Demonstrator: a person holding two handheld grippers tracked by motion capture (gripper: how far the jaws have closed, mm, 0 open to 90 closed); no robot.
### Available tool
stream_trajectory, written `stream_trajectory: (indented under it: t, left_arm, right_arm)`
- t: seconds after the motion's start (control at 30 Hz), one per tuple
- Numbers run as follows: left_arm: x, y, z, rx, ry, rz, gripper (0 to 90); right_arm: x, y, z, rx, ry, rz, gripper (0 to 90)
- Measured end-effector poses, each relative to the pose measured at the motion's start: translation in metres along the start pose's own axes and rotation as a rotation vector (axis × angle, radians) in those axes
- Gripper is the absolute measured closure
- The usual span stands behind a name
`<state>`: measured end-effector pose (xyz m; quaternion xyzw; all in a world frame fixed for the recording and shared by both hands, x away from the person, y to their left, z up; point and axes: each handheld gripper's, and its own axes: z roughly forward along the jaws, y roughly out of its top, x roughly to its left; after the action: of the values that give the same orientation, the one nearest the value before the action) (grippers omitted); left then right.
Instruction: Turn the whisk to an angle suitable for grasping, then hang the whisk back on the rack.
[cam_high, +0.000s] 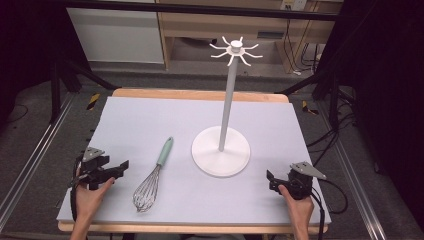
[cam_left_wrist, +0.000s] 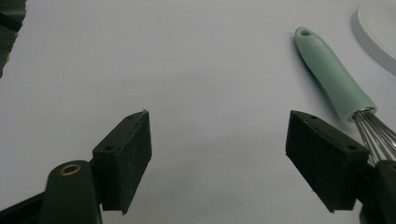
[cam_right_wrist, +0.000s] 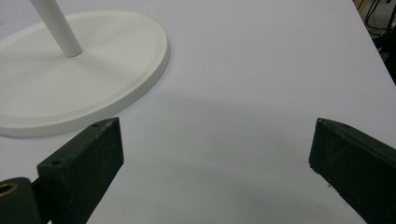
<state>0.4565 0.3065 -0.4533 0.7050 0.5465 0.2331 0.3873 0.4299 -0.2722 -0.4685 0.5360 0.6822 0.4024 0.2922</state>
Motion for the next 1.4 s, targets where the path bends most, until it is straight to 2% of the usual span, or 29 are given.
stream_trajectory:
  t: [0.27, 0.47, 0.7, 0.97, 1.4]
  left_arm:
    - [-0.01, 0.005, -0.006, -0.02, -0.027, 0.007, 23.3]
    - [-0.021, 0.01, -0.011, -0.039, -0.055, 0.028, 25.5]
    - [-0.032, 0.015, -0.013, -0.034, -0.085, 0.04, 26.9]
    - [-0.04, 0.022, -0.018, -0.049, -0.097, 0.042, 29.6]
    - [-0.051, 0.04, -0.019, -0.043, -0.107, 0.076, 31.5]
  right_arm:
    - [0.002, 0.001, -0.001, -0.002, 0.002, 0.021, 4.9]
    - [0.004, 0.002, 0.0, 0.016, 0.011, 0.02, 5.4]
    - [0.006, 0.003, 0.0, 0.007, -0.003, 0.014, 5.5]
    - [0.006, 0.004, 0.0, 0.002, -0.009, 0.009, 4.8]
    - [0.006, 0.004, 0.001, 0.013, -0.012, 0.006, 4.8]
